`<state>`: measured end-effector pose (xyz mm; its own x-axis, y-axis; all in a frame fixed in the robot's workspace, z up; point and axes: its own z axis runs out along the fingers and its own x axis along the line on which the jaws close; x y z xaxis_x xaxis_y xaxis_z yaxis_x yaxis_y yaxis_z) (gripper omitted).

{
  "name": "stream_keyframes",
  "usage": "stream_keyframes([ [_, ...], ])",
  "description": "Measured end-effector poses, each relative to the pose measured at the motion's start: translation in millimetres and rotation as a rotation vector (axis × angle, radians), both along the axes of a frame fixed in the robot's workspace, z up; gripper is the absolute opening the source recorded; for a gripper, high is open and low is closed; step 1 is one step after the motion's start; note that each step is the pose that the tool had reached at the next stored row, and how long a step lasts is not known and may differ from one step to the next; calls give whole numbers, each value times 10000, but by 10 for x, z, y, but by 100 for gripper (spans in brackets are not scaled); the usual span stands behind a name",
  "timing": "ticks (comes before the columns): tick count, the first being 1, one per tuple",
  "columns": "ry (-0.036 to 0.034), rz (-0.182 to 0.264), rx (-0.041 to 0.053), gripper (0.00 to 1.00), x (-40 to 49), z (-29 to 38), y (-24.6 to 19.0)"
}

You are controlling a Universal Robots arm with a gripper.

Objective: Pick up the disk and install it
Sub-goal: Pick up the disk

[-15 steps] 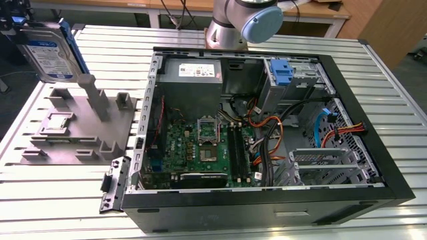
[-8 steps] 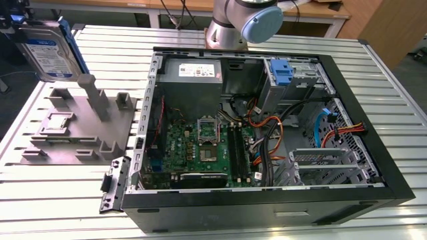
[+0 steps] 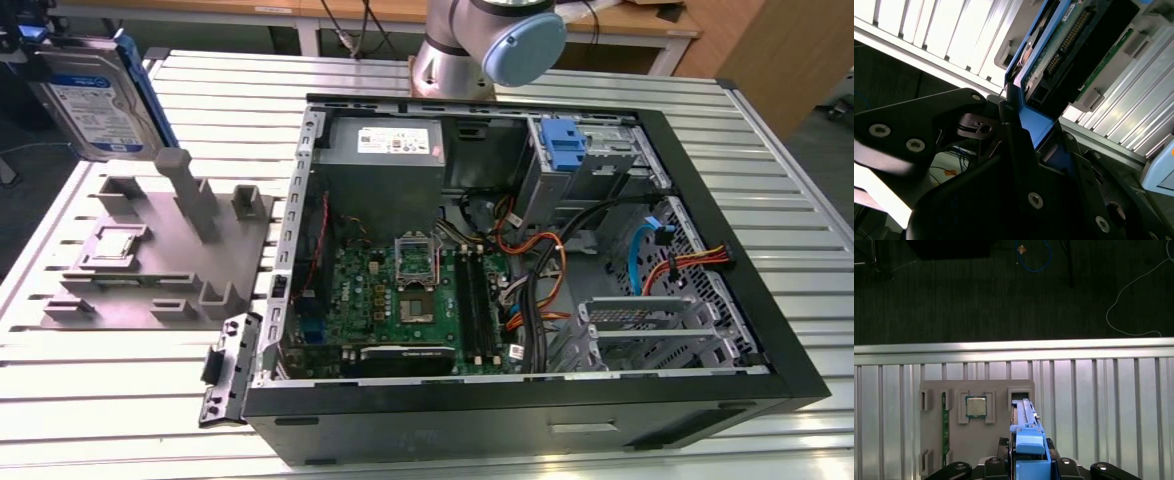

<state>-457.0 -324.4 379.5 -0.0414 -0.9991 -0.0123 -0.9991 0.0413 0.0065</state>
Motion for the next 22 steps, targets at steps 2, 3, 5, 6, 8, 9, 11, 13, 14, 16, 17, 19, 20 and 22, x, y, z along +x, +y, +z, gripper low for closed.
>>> stream_keyframes([
  [2, 0, 0, 0, 37, 0, 3, 0],
  [3, -1, 0, 0, 37, 0, 5, 0],
  [5, 0, 0, 0, 37, 0, 10, 0],
  [6, -1, 0, 0, 37, 0, 11, 0],
  [8, 0, 0, 0, 37, 0, 15, 0],
  [9, 0, 0, 0, 37, 0, 16, 0],
  [11, 0, 0, 0, 37, 0, 21, 0],
  [13, 0, 0, 0, 37, 0, 30, 0],
  [14, 0, 0, 0, 37, 0, 32, 0],
  [16, 0, 0, 0, 37, 0, 37, 0],
  [17, -1, 0, 0, 37, 0, 39, 0],
  [19, 0, 0, 0, 37, 0, 42, 0],
  [20, 0, 0, 0, 37, 0, 44, 0],
  [22, 0, 0, 0, 37, 0, 47, 0],
])
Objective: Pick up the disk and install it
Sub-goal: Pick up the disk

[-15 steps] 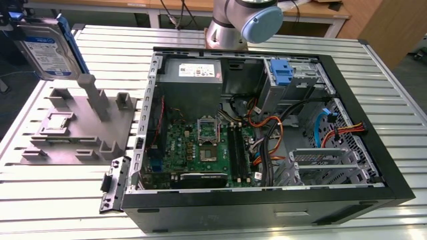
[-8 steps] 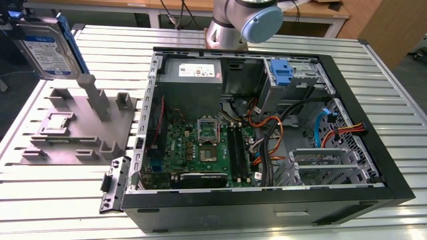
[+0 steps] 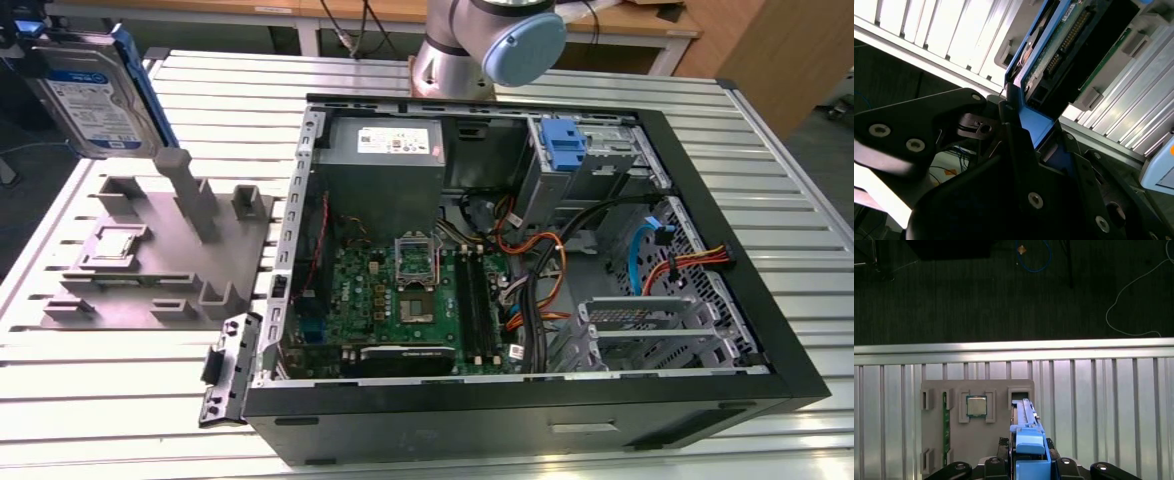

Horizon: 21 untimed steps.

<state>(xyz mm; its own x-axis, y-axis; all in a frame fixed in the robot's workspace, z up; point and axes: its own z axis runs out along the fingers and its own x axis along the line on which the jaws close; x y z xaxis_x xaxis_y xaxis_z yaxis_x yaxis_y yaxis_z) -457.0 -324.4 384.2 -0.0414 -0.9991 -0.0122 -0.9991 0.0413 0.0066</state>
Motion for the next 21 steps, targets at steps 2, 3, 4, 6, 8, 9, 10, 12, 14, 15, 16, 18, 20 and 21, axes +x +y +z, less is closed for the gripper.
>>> stream_keyframes([
  [2, 0, 0, 0, 37, 0, 26, 0],
  [3, 0, 0, 0, 37, 0, 49, 0],
  [4, -1, 0, 0, 37, 0, 51, 0],
  [6, 0, 0, 0, 37, 0, 54, 0],
  [8, 0, 0, 0, 37, 0, 58, 0],
  [9, 0, 1, 0, 37, 0, 59, 0],
  [10, -1, 0, 0, 37, 0, 61, 0],
  [12, -1, 0, 0, 37, 0, 64, 0],
  [14, 0, 0, 0, 37, 0, 67, 0],
  [15, -1, 0, 0, 37, 0, 75, 0],
  [16, 0, 0, 0, 37, 0, 84, 0],
  [18, -1, 0, 1, 37, 0, 87, 0],
  [20, 0, 0, 0, 37, 0, 90, 0],
  [21, 0, 0, 0, 37, 0, 93, 0],
])
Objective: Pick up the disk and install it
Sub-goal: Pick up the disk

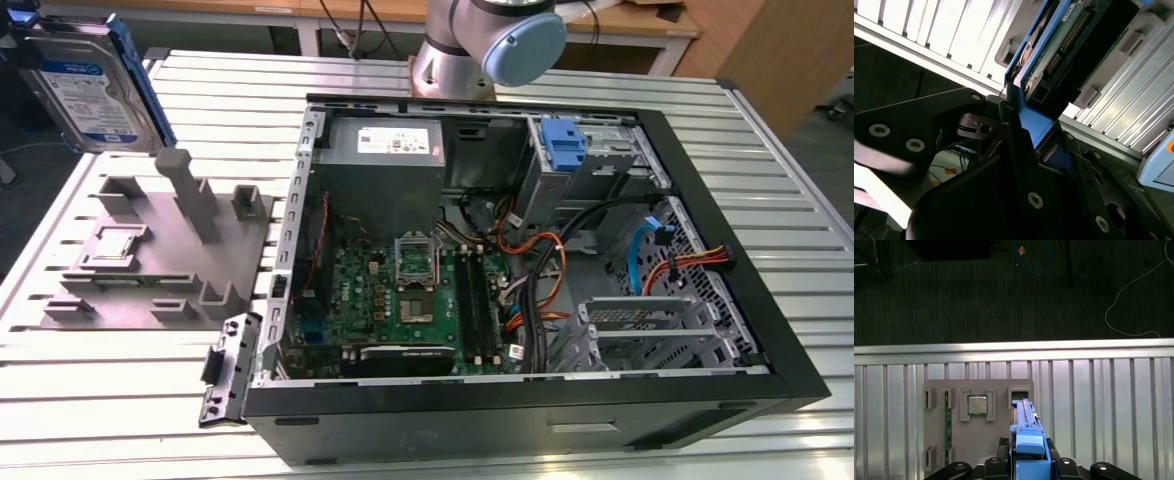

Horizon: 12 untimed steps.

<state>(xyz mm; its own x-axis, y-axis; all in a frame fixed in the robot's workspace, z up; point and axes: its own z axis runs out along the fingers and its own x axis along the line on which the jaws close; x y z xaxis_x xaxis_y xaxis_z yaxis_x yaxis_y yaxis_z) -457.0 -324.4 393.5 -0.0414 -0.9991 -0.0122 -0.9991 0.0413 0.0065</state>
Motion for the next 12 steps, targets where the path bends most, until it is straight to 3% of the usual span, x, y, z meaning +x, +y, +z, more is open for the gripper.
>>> stream_keyframes([
  [12, 0, 0, 0, 37, 0, 25, 0],
])
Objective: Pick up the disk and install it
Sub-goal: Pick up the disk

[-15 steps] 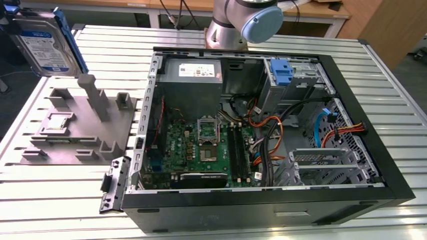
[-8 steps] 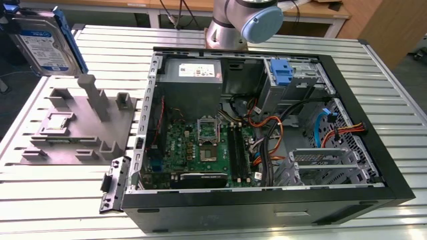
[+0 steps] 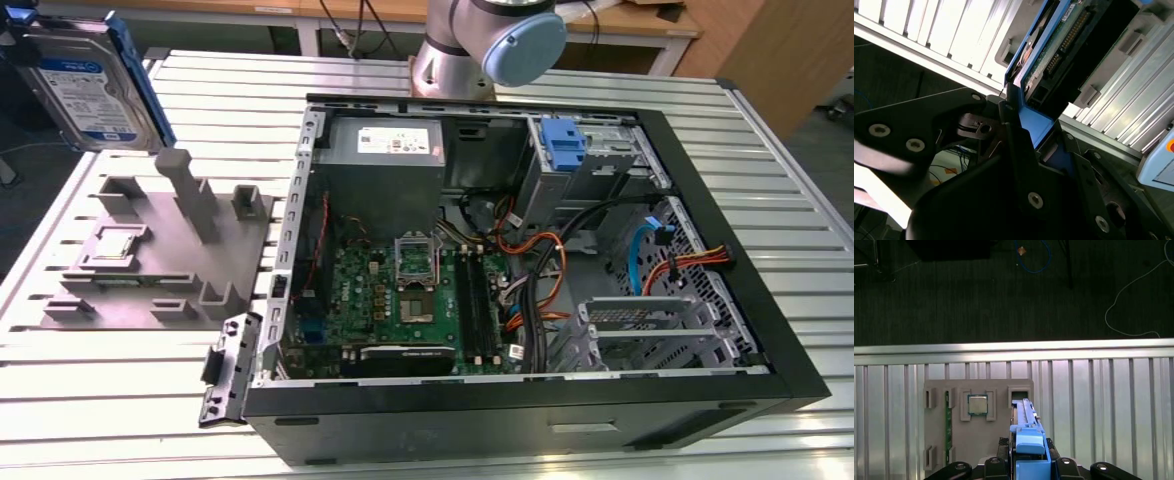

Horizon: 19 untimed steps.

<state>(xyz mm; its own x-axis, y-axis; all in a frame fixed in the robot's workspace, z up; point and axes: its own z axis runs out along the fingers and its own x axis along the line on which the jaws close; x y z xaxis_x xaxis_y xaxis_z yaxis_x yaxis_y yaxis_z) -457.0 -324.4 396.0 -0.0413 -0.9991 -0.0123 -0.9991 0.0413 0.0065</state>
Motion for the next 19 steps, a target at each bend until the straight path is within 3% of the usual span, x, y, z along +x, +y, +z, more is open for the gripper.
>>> stream_keyframes([
  [2, 0, 0, 0, 37, 0, 26, 0],
  [19, 0, 0, 0, 37, 0, 61, 0],
])
